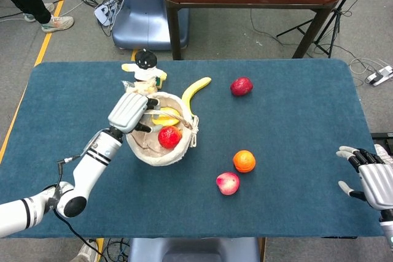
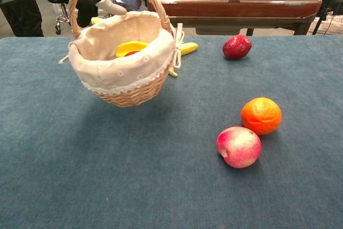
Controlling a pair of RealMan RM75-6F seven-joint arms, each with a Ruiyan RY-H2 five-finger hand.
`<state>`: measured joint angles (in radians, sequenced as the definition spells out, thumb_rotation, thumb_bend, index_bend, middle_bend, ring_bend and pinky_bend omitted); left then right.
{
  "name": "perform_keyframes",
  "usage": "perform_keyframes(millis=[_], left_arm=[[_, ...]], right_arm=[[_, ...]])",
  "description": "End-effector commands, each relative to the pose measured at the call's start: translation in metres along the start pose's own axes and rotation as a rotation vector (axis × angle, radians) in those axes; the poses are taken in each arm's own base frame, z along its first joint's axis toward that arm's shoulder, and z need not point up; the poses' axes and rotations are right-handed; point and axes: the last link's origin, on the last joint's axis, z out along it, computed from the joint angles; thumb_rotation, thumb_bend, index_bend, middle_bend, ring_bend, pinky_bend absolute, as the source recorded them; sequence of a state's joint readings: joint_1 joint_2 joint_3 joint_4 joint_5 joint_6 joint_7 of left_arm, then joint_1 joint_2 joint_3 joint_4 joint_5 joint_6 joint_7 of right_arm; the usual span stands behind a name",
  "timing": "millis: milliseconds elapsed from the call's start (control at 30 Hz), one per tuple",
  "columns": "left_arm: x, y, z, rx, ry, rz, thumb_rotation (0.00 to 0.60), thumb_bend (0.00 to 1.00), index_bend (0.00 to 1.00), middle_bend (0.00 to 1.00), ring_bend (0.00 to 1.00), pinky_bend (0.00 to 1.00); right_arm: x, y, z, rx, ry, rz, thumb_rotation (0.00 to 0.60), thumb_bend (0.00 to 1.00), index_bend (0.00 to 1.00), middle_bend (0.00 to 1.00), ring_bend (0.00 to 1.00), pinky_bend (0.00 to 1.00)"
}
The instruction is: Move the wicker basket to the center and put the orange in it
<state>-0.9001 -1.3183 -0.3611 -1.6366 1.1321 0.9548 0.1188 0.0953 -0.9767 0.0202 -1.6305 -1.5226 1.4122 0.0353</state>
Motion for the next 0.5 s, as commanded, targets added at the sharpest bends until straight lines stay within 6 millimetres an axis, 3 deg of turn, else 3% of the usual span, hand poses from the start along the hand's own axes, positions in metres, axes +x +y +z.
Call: perform_keyframes(millis=[33,500], left_arm=[[-0.007,0.025,0.015,-0.038,-0.012,-0.010,0.600,0.18,0.84,0.89,0.73,0.60],[-0.042,0.067,0.046,-0.058,-0.066,0.020,0.600,0.18,0.82,0.86,0.71,0.61]], right_arm=[[0.000,0.001,-0.001,-0.003,0.000,0.000,0.600,0.17,0.28,0.24,0.20,0.31],[0.005,0.010,-0.010,-0.030,0.009,-0.001,0.600,0.17,0.28,0.24,0.20,0.31]])
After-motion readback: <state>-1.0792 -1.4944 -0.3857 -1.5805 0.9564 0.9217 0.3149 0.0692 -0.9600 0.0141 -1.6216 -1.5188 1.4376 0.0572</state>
